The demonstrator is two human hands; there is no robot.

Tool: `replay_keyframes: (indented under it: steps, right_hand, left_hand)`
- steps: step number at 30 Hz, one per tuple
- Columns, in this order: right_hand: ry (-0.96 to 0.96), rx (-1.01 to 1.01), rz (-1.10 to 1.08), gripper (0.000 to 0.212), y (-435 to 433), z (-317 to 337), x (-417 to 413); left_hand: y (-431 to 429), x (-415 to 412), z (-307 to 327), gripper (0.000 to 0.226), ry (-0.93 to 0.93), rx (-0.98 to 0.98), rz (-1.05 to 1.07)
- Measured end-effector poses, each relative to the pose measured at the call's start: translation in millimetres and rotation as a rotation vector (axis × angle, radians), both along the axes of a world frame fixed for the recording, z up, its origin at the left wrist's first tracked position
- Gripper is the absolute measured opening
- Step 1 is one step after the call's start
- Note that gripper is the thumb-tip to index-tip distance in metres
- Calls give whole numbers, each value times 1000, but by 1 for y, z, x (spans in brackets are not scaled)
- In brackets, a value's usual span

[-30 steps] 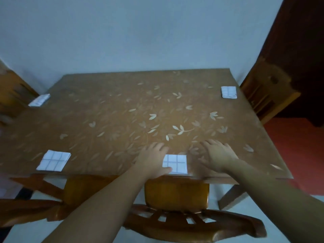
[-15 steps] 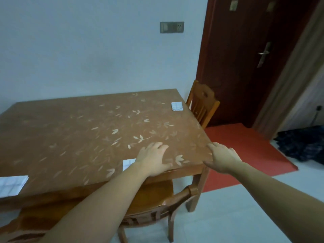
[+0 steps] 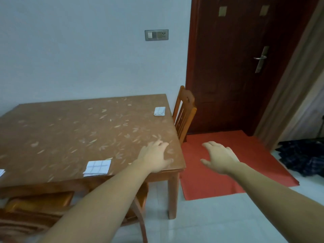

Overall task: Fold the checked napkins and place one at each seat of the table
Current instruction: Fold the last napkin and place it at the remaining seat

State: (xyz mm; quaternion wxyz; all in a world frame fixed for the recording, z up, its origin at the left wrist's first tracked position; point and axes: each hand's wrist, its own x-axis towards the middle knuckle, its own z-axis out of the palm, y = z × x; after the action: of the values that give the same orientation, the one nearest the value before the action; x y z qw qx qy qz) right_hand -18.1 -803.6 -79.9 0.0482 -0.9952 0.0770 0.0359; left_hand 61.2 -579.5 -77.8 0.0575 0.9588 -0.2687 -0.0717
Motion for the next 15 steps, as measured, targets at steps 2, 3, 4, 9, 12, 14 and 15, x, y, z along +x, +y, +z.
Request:
replay_keyframes:
  steps: [2,3,4,9,12,14,15]
  right_hand:
    - [3,4,34,67,-21,-3,12]
    - [1,2,53,67,-30,-5,21]
    - [-4,0,73,66,-38,-7,31]
    - [1,-22,184,64,-77,-17,102]
    - [3,-37,237,64,-102,-21,154]
    - [21,-43,274,64,-119,-22,186]
    - [17,-43,290,64,-128,-23,202]
  left_hand:
    - [-19,8,0,73,-2,3,24]
    - [-27,14,0,73,-2,-1,45]
    - [-35,23,-2,73,-5,-6,65]
    - [-72,88,-21,73,-8,-3,151]
    - [-97,137,-33,70,1,-49,201]
    - [-114,165,-38,68,1,-73,233]
    - [-122,177,-40,68,0,-88,253]
